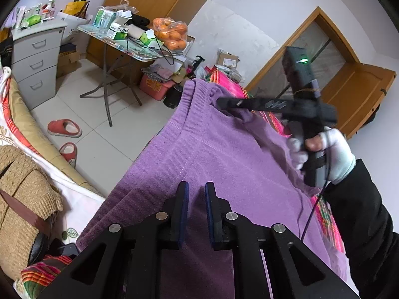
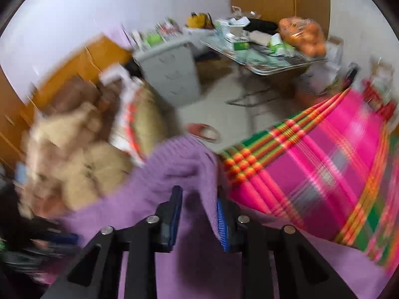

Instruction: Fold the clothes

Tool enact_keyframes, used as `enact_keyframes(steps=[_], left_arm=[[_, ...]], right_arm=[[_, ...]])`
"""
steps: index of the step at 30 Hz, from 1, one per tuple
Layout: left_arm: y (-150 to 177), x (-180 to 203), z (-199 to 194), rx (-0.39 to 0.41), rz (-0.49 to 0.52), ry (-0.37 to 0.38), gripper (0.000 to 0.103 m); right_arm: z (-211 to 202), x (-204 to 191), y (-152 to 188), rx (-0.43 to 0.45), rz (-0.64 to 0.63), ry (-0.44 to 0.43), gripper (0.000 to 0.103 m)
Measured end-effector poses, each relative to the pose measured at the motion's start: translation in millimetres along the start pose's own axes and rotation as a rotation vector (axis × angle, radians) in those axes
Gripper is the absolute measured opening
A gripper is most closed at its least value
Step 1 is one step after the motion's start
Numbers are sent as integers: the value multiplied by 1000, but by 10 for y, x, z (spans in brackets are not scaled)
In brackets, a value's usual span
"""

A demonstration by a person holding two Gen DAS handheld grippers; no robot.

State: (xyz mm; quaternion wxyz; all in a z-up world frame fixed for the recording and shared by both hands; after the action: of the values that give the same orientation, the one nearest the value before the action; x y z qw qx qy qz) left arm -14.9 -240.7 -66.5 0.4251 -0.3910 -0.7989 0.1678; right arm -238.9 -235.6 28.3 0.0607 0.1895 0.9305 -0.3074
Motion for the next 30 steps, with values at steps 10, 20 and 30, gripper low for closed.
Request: enact_keyframes(steps=[10, 20, 30], left_arm=[[9, 16, 1, 0, 0, 0, 13], [4, 18, 12, 0, -1, 6, 13], [0, 4, 22, -2, 0, 0, 13]], right_arm=[[365, 115, -329, -42, 153, -92, 40], [335, -6, -249, -60, 53, -78, 8], [230, 190, -454, 126, -3, 216, 1]])
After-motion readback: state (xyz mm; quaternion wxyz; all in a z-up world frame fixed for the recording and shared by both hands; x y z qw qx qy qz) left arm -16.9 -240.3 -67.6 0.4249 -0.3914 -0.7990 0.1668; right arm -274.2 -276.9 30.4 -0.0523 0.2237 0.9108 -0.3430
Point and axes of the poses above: each gripper's, at about its wrist camera, not at the fingertips, and z roughly the way its jaws point, x to its right, y to its underside, the point moved 8 cm from there along z, roughly the way its jaws point
